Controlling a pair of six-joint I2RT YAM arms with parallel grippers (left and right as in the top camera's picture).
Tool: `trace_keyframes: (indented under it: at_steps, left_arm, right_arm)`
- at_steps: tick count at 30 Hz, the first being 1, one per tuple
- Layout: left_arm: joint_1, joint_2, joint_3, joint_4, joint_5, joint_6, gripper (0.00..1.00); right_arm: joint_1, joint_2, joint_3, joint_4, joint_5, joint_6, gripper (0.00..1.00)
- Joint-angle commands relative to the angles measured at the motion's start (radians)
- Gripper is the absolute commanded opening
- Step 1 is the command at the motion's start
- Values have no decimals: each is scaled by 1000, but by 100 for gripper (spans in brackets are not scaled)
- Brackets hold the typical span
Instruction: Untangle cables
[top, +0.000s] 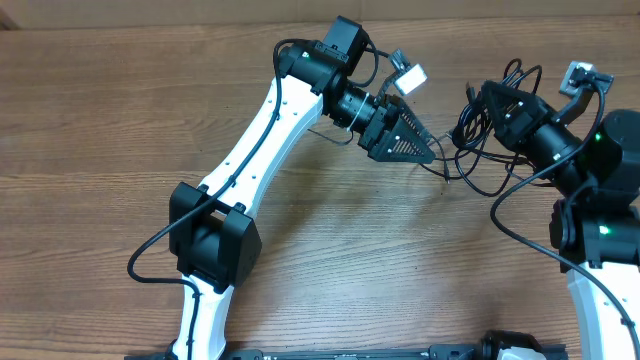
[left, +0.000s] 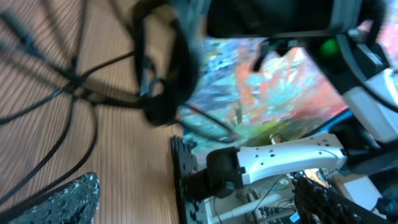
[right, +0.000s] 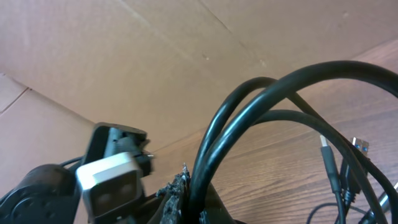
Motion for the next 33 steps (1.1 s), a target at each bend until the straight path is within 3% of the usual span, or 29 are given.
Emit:
trace_keyframes:
  at_steps: [1, 4, 9, 14, 19, 26, 33]
  left_arm:
    - [3, 7, 23, 24, 85, 64, 100]
    - [-3, 7, 23, 74, 21, -29, 100]
    - [-38, 7, 23, 266, -204, -424, 100]
    - [-87, 7, 23, 433, -322, -596, 100]
    - [-98, 7, 23, 445, -388, -610, 100]
    - [-82, 7, 23, 392, -522, -610, 100]
    - [-27, 7, 23, 320, -527, -610, 100]
  right_arm:
    - [-3, 14, 8, 21, 17, 13, 4]
    - [-3, 25, 8, 50, 17, 31, 4]
    - [-3, 42, 8, 124, 18, 58, 4]
    - [-2, 64, 8, 162, 36, 106, 4]
    - [-2, 69, 8, 168, 35, 133, 4]
    - [-2, 69, 8, 213, -10, 290, 4]
    - [-2, 69, 8, 231, -41, 353, 4]
